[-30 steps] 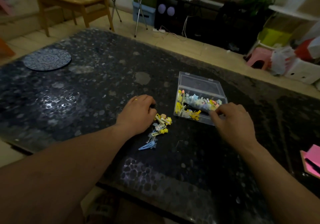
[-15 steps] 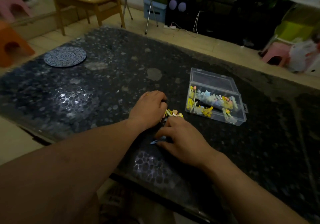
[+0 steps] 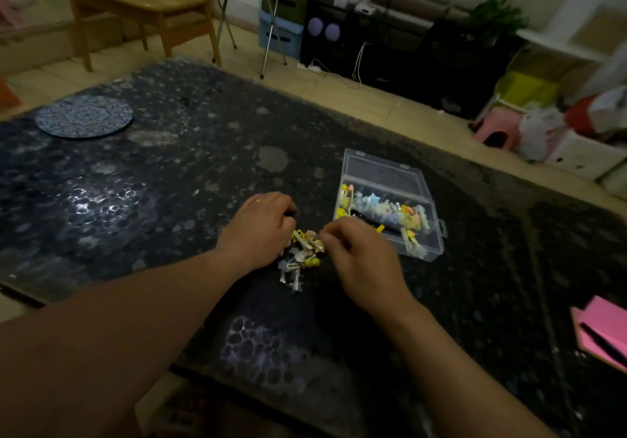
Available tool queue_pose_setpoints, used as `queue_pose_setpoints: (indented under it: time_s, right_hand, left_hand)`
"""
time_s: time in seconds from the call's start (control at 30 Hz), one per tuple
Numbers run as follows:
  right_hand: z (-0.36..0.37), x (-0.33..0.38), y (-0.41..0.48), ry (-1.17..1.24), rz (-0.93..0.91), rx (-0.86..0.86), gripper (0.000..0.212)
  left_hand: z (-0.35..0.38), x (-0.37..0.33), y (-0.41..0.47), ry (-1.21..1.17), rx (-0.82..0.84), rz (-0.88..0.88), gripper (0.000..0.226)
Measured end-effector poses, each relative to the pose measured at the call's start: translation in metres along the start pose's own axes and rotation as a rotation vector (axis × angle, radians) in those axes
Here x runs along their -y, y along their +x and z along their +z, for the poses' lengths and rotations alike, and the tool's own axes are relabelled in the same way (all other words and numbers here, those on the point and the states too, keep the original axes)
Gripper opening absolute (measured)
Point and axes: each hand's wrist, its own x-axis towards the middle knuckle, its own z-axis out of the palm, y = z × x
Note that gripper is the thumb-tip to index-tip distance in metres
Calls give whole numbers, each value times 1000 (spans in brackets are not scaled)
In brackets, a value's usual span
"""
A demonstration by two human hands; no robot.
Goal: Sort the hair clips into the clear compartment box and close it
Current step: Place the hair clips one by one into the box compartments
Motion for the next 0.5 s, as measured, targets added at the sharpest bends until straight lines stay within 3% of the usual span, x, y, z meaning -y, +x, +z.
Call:
queue_pose_setpoints:
  time_s: [0.13,0.27,0.4,0.5]
  right_hand:
    - [-39,-33,20,61,192,-118,9]
    - [-64,-57,32,-72,347,-143,12]
    - [-70,-74,42,-195,448,-53,8]
    - [-69,-79,49,-230,489,22,18]
  left_hand:
    - [-3,-1,-3,-3,15,-3,31]
    - [-4,-1,-3,2,27,-12,32]
    - [-4,-3,-3,4,34,-24,35]
    - [-4,-2,-3,-4,38,-18,48]
